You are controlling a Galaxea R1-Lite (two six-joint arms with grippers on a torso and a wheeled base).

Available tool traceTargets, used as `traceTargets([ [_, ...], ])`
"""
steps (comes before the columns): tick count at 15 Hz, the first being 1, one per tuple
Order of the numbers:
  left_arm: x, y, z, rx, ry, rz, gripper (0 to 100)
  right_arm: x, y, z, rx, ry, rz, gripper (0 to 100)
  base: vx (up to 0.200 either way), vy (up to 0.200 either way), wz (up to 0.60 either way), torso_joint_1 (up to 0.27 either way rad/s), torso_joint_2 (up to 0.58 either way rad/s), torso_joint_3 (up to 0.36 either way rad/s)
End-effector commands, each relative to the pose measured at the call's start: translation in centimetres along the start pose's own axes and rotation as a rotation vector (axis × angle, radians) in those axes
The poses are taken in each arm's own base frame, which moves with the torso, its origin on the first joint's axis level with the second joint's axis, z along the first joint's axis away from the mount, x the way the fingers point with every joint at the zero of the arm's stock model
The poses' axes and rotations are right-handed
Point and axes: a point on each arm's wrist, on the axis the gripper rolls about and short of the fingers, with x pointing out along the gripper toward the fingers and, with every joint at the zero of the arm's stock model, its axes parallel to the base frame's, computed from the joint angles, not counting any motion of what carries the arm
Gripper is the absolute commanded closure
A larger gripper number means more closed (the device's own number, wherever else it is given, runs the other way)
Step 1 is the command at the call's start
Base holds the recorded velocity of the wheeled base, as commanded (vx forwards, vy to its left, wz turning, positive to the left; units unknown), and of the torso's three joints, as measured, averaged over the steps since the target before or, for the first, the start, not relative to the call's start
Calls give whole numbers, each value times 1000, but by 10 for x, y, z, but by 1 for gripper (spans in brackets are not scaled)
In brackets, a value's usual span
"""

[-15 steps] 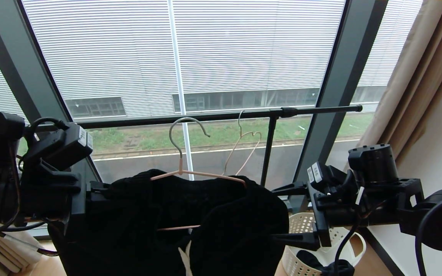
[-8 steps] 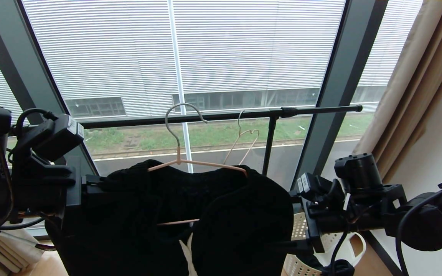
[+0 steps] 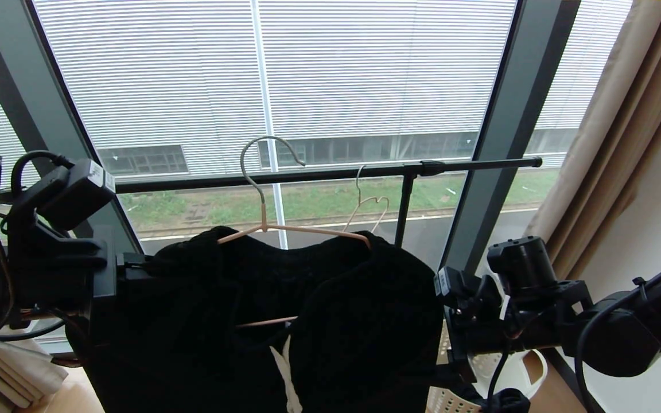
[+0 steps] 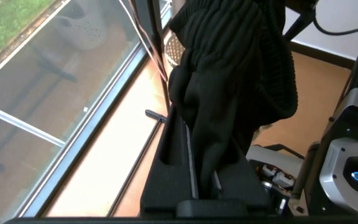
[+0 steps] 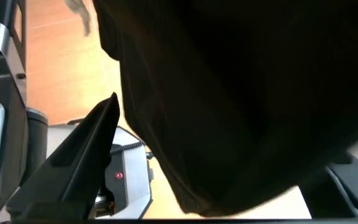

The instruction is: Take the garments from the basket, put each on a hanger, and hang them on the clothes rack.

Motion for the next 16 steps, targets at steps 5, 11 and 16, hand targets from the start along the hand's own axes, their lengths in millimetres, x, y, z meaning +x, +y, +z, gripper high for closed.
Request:
traceTargets([
  [5,0,0,0,-2,-3,2,100,4,0,-2,-1,23,-18,100,0,0,0,0,0,0],
  [11,-6,1,-1,-13,-7,29,100,-7,-10,-5,-44,24,-69,100,0,0,0,0,0,0],
  [16,-22,-3,-4,-32,-22,82,100,-15,-18,-7,-56,21,-104,100,0,0,0,0,0,0],
])
